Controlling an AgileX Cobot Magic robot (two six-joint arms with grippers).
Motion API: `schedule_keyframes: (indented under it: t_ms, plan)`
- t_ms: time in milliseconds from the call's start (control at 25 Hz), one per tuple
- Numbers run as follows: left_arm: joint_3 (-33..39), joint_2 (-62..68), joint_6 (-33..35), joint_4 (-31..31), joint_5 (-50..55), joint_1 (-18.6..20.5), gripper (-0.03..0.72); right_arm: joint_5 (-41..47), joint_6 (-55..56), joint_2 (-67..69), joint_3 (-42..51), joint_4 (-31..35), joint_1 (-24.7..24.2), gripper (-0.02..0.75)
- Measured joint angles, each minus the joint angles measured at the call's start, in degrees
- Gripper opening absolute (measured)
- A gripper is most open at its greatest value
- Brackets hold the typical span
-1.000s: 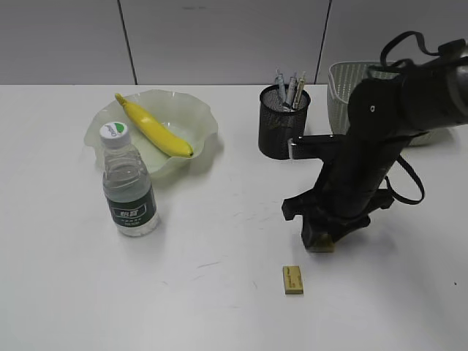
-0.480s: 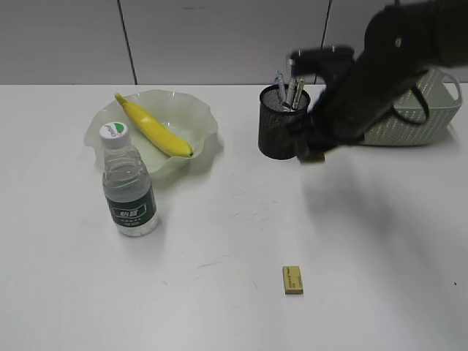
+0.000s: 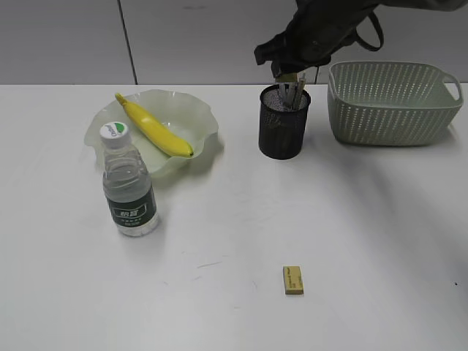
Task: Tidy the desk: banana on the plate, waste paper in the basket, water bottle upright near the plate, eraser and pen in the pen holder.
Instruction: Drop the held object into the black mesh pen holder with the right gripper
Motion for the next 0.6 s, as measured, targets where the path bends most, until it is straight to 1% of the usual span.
schedule_keyframes:
  t_ms: [120,160,280,320,360,480,600]
  plan:
    - [0.0,0.0,0.0,0.0,0.0,0.0,0.289,0.5,-0.1,1.1,-0.3,0.0,0.0,0.309]
    - [0.0,0.0,0.0,0.0,0.0,0.0,0.289,0.7,-0.2,1.1,-0.3,-0.1,0.0,0.344]
    - [0.0,0.0,0.0,0.0,0.0,0.0,0.289,1.9,-0.4,0.7,-0.5,-0.8,0.0,0.495]
    - [0.0,0.0,0.0,0.0,0.0,0.0,0.289,2.5,-0.4,0.2,-0.5,-1.2,0.0,0.524]
    - [0.0,0.0,0.0,0.0,0.0,0.0,0.289,3.3,-0.4,-0.4,-0.5,-1.4,0.0,0.533]
    - [0.0,0.0,0.0,0.0,0.0,0.0,0.289,5.6,-0.4,-4.5,0.4,-2.1,0.0,0.526]
    - [0.0,0.0,0.0,0.0,0.0,0.0,0.289,5.7,-0.4,-11.6,5.1,-3.2,0.0,0.517]
